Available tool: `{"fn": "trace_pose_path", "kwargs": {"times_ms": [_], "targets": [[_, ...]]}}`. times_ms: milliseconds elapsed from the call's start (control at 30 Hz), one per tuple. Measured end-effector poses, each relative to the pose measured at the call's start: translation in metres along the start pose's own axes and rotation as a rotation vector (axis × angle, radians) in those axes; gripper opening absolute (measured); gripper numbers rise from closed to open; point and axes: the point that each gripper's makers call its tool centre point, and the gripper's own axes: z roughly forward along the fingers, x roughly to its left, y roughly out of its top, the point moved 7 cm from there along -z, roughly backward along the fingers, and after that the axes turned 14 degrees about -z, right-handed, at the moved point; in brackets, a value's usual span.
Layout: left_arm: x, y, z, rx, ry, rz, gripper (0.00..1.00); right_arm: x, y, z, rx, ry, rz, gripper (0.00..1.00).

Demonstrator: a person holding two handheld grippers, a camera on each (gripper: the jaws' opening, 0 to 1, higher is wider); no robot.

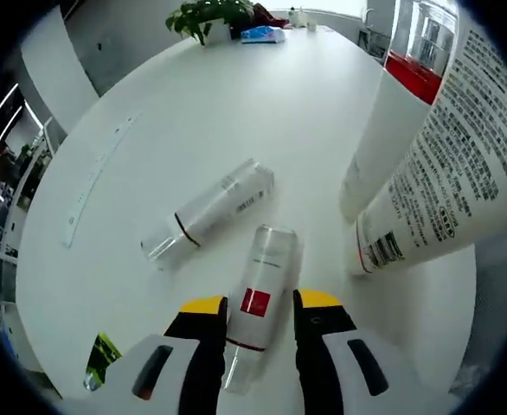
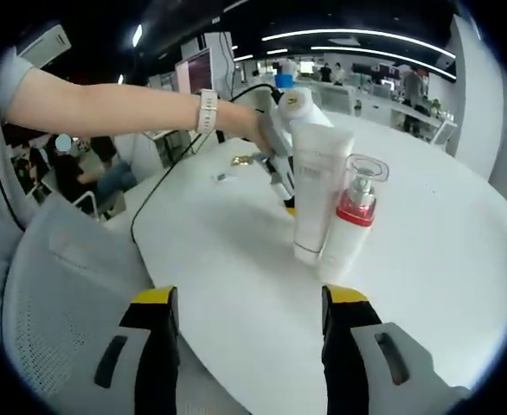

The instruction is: Arrange the skincare products in the storage area until every visible bottle or jar stands upright without overlapping.

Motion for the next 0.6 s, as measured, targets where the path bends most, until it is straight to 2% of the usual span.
{"fn": "trace_pose_path", "kwargs": {"times_ms": [167, 367, 433, 600], "targets": [[0.0027, -0.0006, 0.0025, -0.005, 0.000, 0.003, 0.26, -0.0002, -0.0009, 0.0009, 0.007, 0.000, 0.003, 0.67], [0.0004, -0.0012, 0.0030, -0.001, -0.029, 0.002, 0.22, -0.0006, -0.0016, 0.0015, 0.010, -0.001, 0.008, 0.67], [-0.0025, -0.0033, 0.0021, 0.002, -0.051, -0.027, 0.21, -0.0008, -0.0014, 0.0011, 0.009, -0.002, 0.010, 0.67], [-0.0051, -0.0044, 0.0000, -0.007, -0.039, -0.062, 0.22, -0.0009, -0.0019, 0.0009, 0.013, -0.003, 0.011, 0.67]]}}
